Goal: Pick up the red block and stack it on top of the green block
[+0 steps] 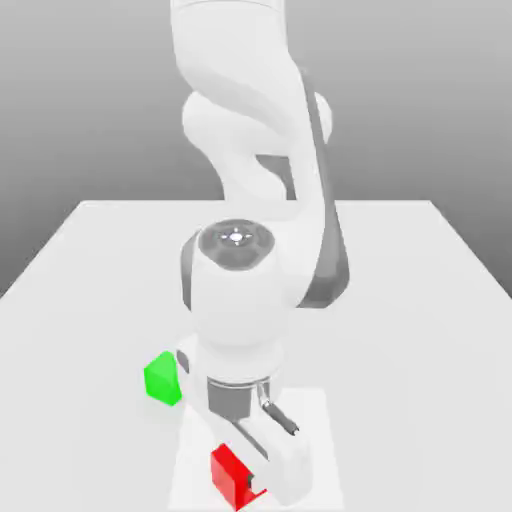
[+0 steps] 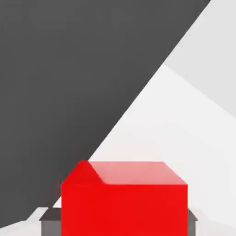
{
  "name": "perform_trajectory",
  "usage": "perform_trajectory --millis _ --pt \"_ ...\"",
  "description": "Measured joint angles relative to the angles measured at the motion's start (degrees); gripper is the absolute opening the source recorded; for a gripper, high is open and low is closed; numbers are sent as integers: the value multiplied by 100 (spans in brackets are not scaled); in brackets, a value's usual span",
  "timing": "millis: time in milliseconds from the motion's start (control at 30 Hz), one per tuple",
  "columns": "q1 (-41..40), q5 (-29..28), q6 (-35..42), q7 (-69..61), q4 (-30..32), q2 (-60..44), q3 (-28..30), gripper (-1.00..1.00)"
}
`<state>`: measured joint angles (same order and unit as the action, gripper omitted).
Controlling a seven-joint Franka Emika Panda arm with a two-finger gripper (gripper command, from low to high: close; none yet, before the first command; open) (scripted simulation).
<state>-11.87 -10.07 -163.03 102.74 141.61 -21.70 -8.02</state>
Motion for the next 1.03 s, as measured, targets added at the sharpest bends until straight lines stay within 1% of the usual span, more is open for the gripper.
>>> perform_trajectory --millis 67,167,233,433,533,667,767,933,967,1033 --pt "-42 102 156 -70 30 191 -61 -100" --pt "-178 368 613 -268 125 751 -252 -100" --pt "-258 432 834 -386 311 1129 -238 -100" --pt "-865 351 952 -822 1387 2263 138 -100" --pt "-1011 497 973 -1185 1953 2876 337 -100" --pt "-1103 818 984 -1766 2713 3711 783 -100" --pt "-1110 900 596 -1916 2893 3521 923 -100" --pt "-1096 952 -369 -1963 2880 2545 945 -100" --pt "-1084 977 -555 -1980 2872 2351 945 100" --pt "-1086 977 -556 -1980 2872 2351 945 100"
